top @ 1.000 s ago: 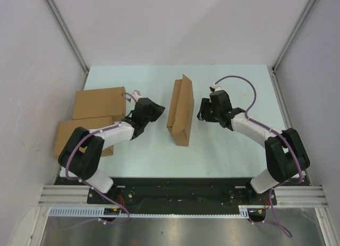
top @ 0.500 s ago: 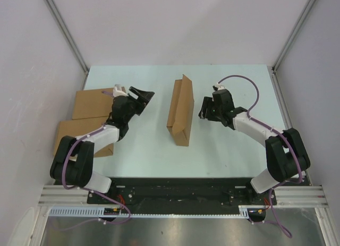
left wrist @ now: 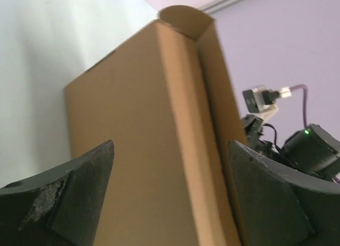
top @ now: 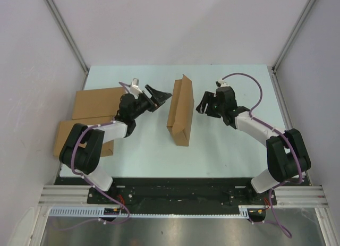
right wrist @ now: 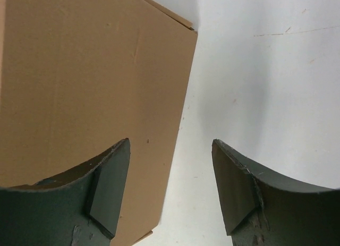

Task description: Fold the paper box

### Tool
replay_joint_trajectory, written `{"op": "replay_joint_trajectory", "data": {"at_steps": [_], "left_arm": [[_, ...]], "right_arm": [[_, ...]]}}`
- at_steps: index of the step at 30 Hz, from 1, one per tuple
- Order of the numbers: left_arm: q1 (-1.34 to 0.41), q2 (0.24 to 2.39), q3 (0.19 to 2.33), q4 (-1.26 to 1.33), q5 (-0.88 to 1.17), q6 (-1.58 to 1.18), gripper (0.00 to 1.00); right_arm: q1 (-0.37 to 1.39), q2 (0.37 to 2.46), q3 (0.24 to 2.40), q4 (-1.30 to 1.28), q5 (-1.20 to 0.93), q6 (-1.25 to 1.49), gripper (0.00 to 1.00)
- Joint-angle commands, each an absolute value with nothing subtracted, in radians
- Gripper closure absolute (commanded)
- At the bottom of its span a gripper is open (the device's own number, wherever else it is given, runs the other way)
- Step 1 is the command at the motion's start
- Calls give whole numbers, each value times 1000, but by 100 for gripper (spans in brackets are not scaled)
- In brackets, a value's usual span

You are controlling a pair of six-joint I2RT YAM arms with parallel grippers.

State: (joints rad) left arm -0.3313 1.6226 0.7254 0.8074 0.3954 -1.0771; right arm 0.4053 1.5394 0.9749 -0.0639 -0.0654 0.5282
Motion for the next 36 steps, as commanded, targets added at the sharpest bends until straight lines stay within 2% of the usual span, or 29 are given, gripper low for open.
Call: {"op": "replay_joint_trajectory", "data": {"at_steps": [1, 7, 11, 23, 36], "left_arm": [[-353, 1629, 804, 848, 469, -1005, 7], [-420, 1651, 874, 643, 451, -876, 12], [-456, 1669, 903, 503, 407, -818, 20], [-511, 1707, 953, 362, 292, -742, 42], [-601, 1746, 1045, 169, 86, -637, 47]], "right_arm": [[402, 1514, 1009, -17, -80, 548, 32], [397, 1523, 1009, -9, -80, 548, 32], [394, 1526, 1009, -11, -81, 548, 32], [390, 1522, 1009, -11, -87, 543, 32], [359, 1437, 1009, -41, -51, 555, 28]]}}
